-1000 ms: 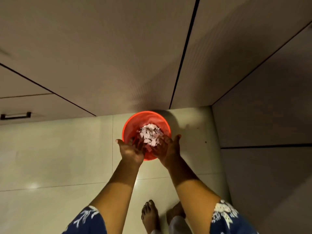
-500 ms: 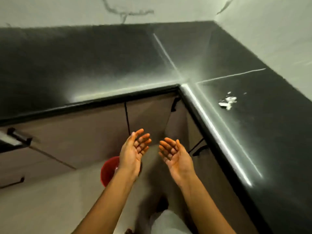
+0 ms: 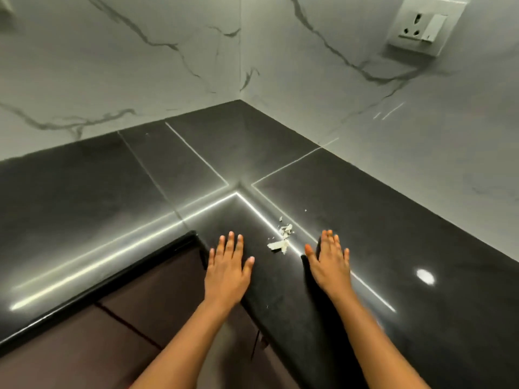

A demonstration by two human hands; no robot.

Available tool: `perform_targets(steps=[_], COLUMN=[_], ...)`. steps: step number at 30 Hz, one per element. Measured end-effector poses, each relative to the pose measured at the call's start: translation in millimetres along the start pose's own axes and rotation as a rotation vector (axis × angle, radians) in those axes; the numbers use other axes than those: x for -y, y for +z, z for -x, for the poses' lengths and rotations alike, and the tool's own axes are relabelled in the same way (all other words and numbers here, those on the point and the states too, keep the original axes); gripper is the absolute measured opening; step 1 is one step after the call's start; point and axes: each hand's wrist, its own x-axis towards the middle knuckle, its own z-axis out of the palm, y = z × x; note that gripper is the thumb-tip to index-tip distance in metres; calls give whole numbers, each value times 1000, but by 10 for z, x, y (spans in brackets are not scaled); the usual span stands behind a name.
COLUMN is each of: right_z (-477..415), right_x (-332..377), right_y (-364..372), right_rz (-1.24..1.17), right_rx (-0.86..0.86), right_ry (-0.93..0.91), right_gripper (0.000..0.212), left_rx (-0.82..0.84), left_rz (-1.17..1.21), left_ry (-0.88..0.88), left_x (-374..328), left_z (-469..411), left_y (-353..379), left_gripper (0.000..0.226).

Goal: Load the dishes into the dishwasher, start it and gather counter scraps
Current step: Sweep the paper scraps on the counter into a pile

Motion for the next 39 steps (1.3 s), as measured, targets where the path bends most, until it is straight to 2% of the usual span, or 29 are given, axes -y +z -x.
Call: perform_targets(steps=[3, 7, 11, 14, 17, 19, 22, 23, 24, 25, 26, 28, 30, 31, 34, 39], right_z=[-619, -1172, -1041, -708, -378, -173, 83, 152, 224, 287, 344, 471, 591, 624, 663, 656], right_x=[6, 269, 461, 459, 452, 467, 424, 359, 282, 184, 83, -50, -73, -60, 48, 244], right_y=[-52, -53, 39, 101, 164, 175, 54, 3, -48, -77, -84, -48, 14, 33, 65, 146], right_rz=[125, 199, 233, 241, 203, 77, -441, -557, -561, -492, -388, -119, 126, 180, 240, 258], right_rx=[45, 242, 388, 400, 389, 414, 400, 347, 282, 225, 178, 178, 214, 222, 223, 274], right_ry=[-97, -390, -702, -821, -814, -769, -461, -349, -272, -229, -224, -285, -327, -330, -334, -478], right_gripper=[69, 63, 64, 83, 88, 81, 50, 45, 45, 52, 67, 99, 101, 99, 100, 90], left_rx=[-3, -22, -106, -192, -233, -250, -284, -290, -290, -296, -317, -392, -437, -453, -526, -629], left_rz=[-70, -70, 35, 231, 388, 412, 505, 609, 759, 942, 1148, 1561, 1877, 1985, 2188, 2339], left_ry=[-11, 18, 28, 30, 24, 41, 40, 15, -18, -62, -127, -356, -559, -605, -642, -650], left_x=[17, 104, 163, 198, 206, 214, 263, 275, 263, 215, 129, -73, -257, -325, -389, -340], left_z=[-418, -737, -741, -722, -680, -628, -401, -275, -112, 63, 234, 476, 558, 555, 518, 453], left_y=[-40, -32, 12, 9, -13, -1, 132, 202, 272, 342, 399, 448, 396, 353, 296, 377], left_gripper=[59, 57, 51, 54, 54, 53, 61, 63, 63, 62, 59, 50, 46, 48, 55, 55])
